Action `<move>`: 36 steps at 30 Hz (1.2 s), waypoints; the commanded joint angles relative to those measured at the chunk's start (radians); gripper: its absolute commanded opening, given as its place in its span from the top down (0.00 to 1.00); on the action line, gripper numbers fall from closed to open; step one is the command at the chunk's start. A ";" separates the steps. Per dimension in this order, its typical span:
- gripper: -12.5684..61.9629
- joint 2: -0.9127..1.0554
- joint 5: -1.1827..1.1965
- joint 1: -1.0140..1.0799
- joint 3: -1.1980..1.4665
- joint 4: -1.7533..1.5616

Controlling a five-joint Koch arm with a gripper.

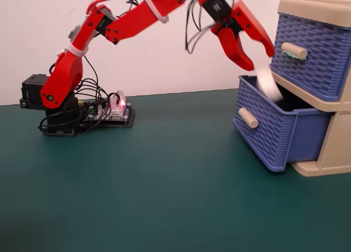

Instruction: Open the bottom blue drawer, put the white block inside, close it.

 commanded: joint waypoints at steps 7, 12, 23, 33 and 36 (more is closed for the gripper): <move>0.37 0.130 0.029 0.003 -0.034 0.067; 0.38 0.173 -0.184 0.011 -0.035 0.410; 0.38 0.011 -0.698 0.038 -0.043 0.434; 0.38 -0.120 -0.626 0.038 -0.051 0.193; 0.38 -0.137 -0.626 0.038 -0.051 0.127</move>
